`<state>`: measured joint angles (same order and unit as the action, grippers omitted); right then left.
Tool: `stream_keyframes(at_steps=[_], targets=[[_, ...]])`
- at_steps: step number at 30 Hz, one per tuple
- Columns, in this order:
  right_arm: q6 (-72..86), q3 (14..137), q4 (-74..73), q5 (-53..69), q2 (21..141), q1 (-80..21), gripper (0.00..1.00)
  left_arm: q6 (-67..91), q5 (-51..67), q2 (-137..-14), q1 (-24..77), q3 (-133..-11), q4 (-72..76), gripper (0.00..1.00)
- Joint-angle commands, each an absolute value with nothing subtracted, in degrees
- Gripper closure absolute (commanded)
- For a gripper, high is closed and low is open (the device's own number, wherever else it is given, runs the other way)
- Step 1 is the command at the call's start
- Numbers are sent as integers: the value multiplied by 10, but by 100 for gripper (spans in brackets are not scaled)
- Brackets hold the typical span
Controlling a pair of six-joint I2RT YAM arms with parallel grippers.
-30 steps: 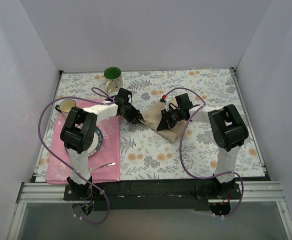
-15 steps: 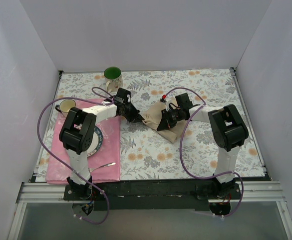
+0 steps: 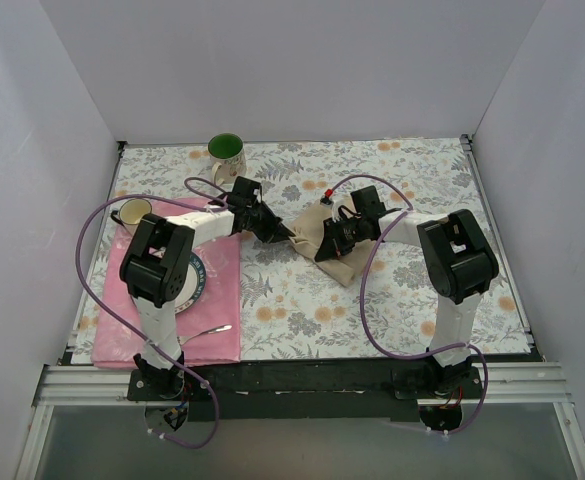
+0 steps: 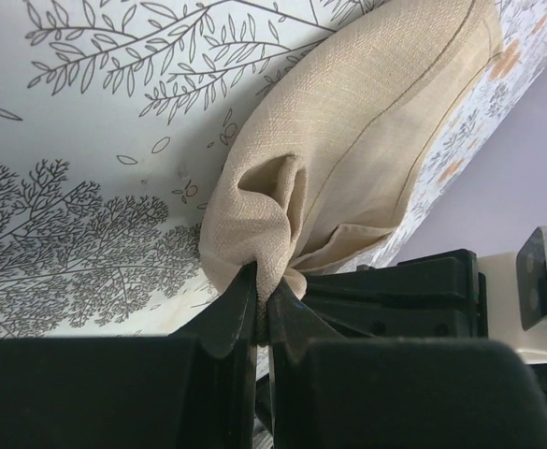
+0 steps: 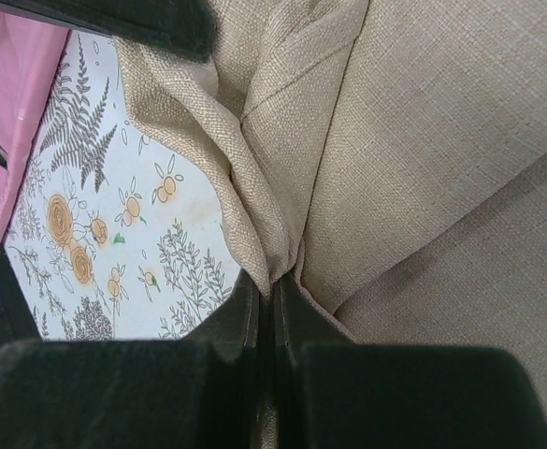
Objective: Fold the napkin, place the utensils inside, and roll it up
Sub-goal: Roll the napkin with the utensil
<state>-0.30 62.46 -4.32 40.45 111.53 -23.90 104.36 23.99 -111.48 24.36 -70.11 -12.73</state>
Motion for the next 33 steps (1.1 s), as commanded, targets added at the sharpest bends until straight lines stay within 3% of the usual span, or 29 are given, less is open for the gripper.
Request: stream_keyframes(at_steps=[1, 9, 18, 25, 33], targets=[[-37, 589, -124, 257, 1156, -251, 99, 1080, 265, -1107, 246, -726, -60, 100], [-38, 588, -128, 248, 1158, -257, 99, 1106, 245, -1137, 252, -727, -39, 100], [-38, 587, -134, 237, 1153, -257, 99, 1112, 199, -1164, 267, -724, -25, 85], [-40, 591, -140, 239, 1155, -256, 99, 1086, 179, -1173, 279, -701, -12, 66], [-12, 561, -92, 301, 1150, -248, 99, 893, 81, -1065, 293, -750, -134, 31]])
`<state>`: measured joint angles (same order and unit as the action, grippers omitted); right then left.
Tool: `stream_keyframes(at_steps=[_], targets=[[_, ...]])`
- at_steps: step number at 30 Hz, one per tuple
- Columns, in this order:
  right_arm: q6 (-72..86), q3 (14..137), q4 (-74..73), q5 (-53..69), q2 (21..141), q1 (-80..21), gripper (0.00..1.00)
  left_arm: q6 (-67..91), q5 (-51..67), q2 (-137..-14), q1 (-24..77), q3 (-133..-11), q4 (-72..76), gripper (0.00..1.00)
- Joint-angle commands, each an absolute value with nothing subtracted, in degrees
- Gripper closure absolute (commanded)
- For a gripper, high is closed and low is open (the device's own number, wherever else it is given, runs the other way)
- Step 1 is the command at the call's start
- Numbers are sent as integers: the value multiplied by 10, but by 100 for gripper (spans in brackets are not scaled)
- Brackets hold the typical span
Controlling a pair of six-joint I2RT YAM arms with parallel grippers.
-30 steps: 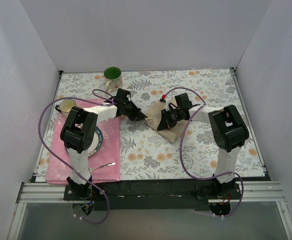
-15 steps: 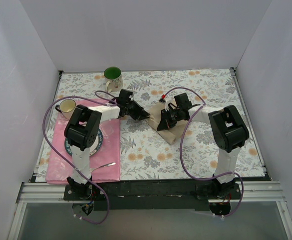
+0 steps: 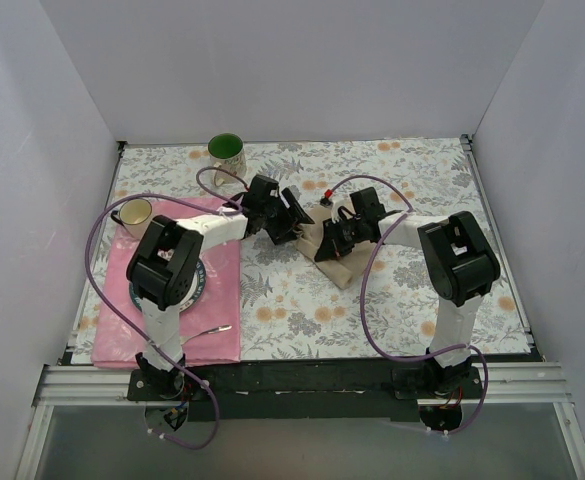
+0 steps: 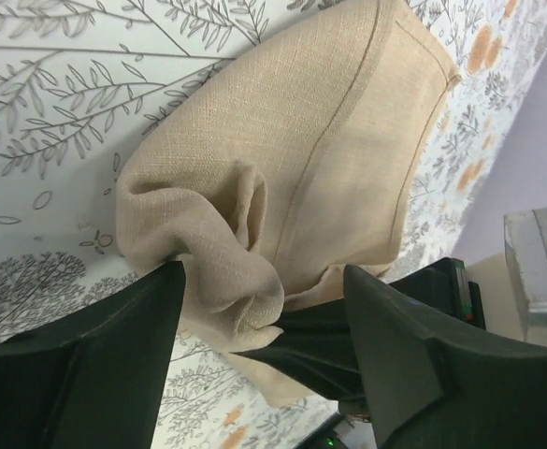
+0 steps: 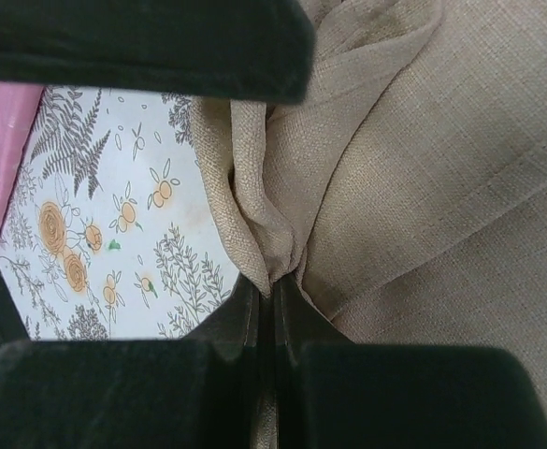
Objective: Fold the napkin, place the utensils inside, and roll it up
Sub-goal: Roll the napkin with the utensil
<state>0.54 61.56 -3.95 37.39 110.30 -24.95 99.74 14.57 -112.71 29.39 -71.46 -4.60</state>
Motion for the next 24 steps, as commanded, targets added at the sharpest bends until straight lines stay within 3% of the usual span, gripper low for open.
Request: stream_keyframes(at_steps=[1, 2, 9, 11, 16, 17, 24], targets=[[-10, 559, -88, 304, 1151, -247, 99, 888, 81, -1059, 293, -751, -148, 29], [-9, 558, -85, 311, 1154, -248, 99, 886, 77, -1050, 292, -748, -170, 18], [-4, 561, -70, 344, 1154, -240, 99, 916, 86, -947, 293, -658, -222, 10], [-4, 563, -69, 352, 1154, -238, 99, 965, 124, -926, 293, -609, -194, 11], [23, 566, -55, 390, 1154, -234, 99, 1052, 263, -896, 293, -485, 29, 27], [29, 566, -49, 406, 1155, -234, 99, 1094, 276, -903, 294, -453, 110, 28], [48, 555, -26, 449, 1150, -223, 99, 1179, 304, -971, 295, -404, 270, 32]])
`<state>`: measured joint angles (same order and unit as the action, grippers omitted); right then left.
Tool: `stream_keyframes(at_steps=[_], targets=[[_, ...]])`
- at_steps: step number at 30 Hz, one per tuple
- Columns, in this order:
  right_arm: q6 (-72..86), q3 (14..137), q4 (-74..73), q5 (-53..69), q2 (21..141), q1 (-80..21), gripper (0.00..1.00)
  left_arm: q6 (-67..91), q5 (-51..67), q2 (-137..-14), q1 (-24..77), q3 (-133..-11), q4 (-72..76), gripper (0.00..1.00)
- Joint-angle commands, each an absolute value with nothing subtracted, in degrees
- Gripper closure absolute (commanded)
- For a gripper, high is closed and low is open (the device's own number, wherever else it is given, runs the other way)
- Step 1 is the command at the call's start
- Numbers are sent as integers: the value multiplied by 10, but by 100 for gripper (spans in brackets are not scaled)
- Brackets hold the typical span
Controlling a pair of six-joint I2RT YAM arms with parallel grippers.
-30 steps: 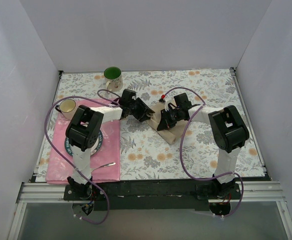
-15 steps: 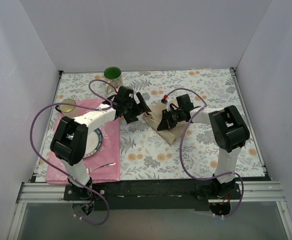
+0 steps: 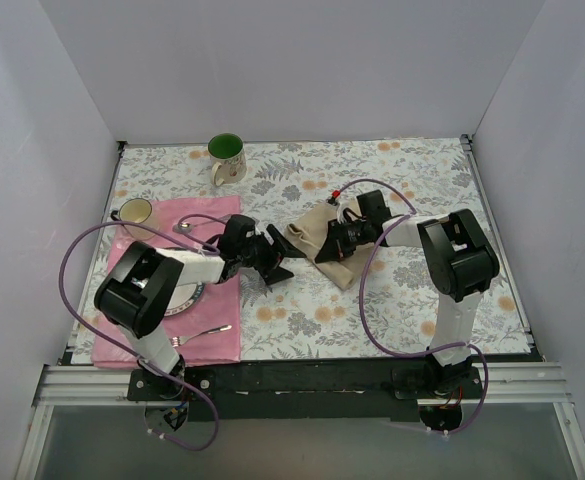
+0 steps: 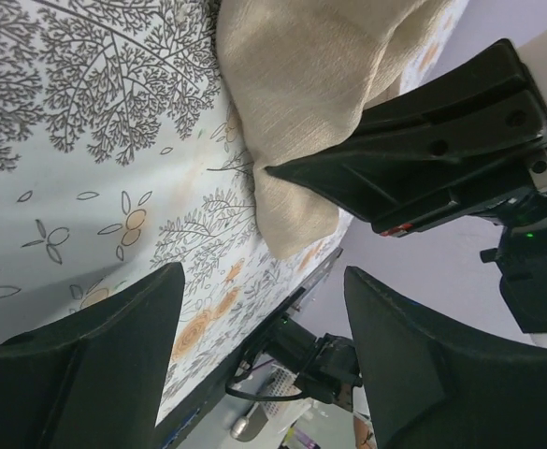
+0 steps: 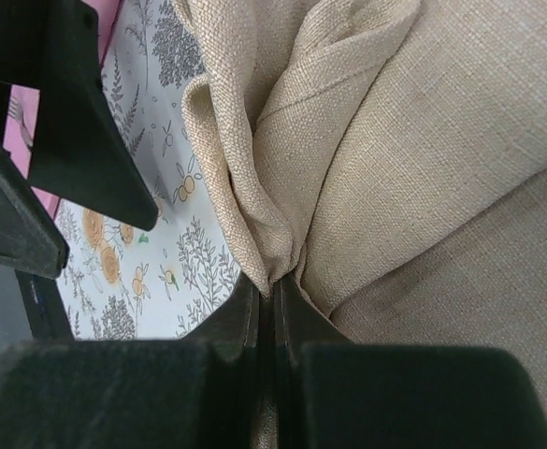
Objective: Fold the napkin, place the utensils inside, and roll it up
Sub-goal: Roll the napkin with the utensil
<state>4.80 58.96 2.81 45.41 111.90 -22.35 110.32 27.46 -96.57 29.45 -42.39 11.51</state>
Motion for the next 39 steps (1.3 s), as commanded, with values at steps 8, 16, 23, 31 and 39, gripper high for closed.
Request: stream_keyframes(at_steps=[8, 16, 23, 31, 39], targets=[[81, 552, -5, 498, 1143, -217, 99, 1197, 229, -1006, 308, -417, 237, 31], [105, 554, 23, 522, 1146, -208, 99, 1208, 195, -1046, 338, -460, 145, 27], [126, 541, 47, 563, 1146, -200, 99, 1246, 182, -1081, 344, -440, 235, 31], [164, 546, 71, 590, 1149, -197, 99, 1273, 147, -1099, 358, -401, 305, 37], [203, 541, 108, 603, 1142, -192, 99, 1260, 127, -1092, 362, -399, 266, 32]])
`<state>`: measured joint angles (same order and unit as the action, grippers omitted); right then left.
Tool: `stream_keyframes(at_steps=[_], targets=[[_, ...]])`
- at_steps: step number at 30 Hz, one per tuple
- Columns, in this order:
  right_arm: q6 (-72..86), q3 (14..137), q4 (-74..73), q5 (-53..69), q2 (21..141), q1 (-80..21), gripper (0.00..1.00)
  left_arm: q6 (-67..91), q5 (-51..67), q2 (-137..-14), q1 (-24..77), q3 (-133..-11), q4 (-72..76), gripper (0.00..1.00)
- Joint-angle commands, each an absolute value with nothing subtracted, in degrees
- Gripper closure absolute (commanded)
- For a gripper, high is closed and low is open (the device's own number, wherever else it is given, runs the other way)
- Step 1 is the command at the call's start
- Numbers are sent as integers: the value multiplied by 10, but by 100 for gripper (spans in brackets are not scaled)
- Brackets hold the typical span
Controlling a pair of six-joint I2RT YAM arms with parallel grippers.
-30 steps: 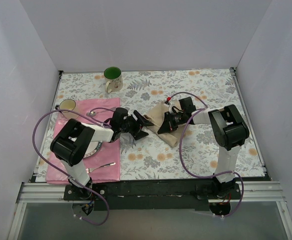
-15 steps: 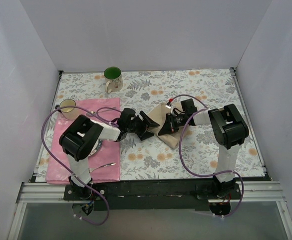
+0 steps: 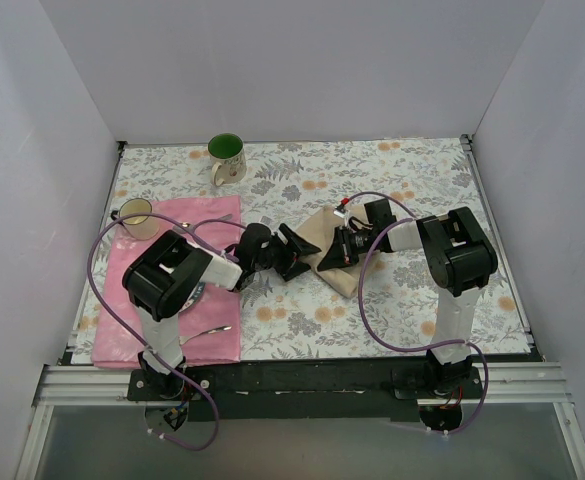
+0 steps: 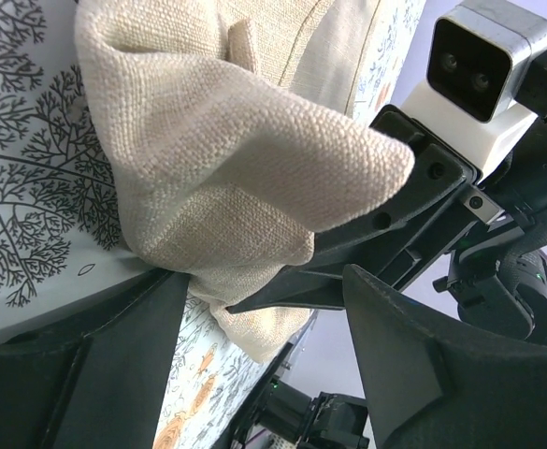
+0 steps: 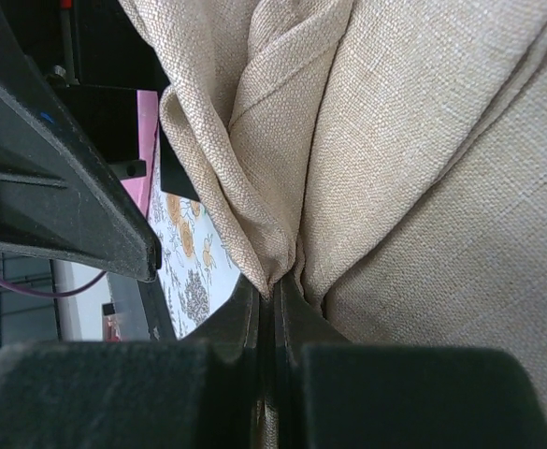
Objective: Fold the napkin, place the utensils inside, and roll it up
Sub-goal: Roll the napkin with the utensil
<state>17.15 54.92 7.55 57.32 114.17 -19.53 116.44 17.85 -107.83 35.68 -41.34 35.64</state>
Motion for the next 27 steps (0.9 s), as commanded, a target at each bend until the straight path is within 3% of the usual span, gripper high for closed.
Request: stream_keyframes(at_steps=[1, 8, 16, 20, 27], targets=[[207, 540, 112, 604, 1141, -192, 99, 1259, 127, -1094, 362, -403, 247, 32], [242, 527, 154, 627, 1129, -190, 99, 1252, 128, -1122, 362, -430, 243, 34], [239, 520, 154, 622, 1123, -189, 99, 1224, 146, -1112, 360, -472, 204, 27], [234, 523, 147, 620, 1125, -184, 99, 1204, 127, -1046, 360, -440, 169, 19], [236, 526, 145, 625, 1123, -177, 99, 1201, 129, -1007, 354, -390, 199, 19]])
